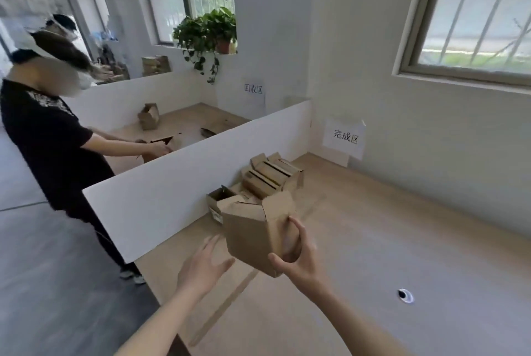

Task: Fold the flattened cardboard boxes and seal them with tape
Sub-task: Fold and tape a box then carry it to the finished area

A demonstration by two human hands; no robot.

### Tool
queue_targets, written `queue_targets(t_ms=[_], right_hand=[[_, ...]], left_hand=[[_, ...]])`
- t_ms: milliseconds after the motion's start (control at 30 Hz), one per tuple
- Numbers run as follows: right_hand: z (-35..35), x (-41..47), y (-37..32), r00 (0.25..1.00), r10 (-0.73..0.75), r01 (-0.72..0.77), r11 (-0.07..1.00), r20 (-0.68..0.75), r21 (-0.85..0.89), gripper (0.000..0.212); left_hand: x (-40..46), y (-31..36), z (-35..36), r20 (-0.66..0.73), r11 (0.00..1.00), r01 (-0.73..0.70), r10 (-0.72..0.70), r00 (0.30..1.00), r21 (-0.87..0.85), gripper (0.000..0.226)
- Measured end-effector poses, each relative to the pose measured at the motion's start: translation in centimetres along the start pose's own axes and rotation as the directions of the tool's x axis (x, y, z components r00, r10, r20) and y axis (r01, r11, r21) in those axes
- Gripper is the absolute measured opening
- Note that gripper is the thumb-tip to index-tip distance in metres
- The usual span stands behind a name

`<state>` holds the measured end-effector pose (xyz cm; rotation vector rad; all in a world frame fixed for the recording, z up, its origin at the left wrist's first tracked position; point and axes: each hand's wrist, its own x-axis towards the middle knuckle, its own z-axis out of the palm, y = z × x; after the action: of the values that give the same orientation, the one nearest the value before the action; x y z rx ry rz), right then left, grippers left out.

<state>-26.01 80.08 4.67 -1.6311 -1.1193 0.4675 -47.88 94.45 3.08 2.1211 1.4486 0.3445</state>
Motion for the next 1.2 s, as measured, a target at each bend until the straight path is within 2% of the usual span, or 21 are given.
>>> queue_targets(t_ms=[133,400,600,767,933,1200], right_hand=[[6.1,2.7,3.2,0.997,0.007,-0.002,0.998,0.082,-0.064,0.094],[17.5,7.6,8.6,0.97,0.099,-0.077,0.991,0.221,-0.105,0.097],[24.5,11.1,12.2,0.969,0.2,-0.173,0.969,0.144,-0.178,0.11],[28.6,13.5,13.5,0.946,0.313,-0.289,0.932,0.086,-0.218,0.127],[31.6,14.4,15.0,0.893,0.449,-0.427,0.863,0.024,-0.268,0.124],[33.4,16.3,17.0,0.84,0.542,-0.529,0.803,-0.033,-0.273,0.114]], left_hand=[[4.3,-5.9,0.5,0.042,0.995,0.092,-0.091,0.995,-0.029,0.085],[11.0,-15.4,1.8,0.129,0.983,0.181,-0.177,0.976,-0.024,0.078],[16.6,-22.8,2.7,0.234,0.981,0.182,-0.192,0.953,0.063,0.086],[20.7,-26.0,3.0,0.285,0.983,0.175,-0.185,0.94,0.063,0.089],[23.7,-27.0,3.8,0.336,0.989,0.148,-0.148,0.93,0.027,0.088],[26.3,-28.2,5.2,0.388,0.994,0.108,-0.093,0.917,-0.017,0.087]])
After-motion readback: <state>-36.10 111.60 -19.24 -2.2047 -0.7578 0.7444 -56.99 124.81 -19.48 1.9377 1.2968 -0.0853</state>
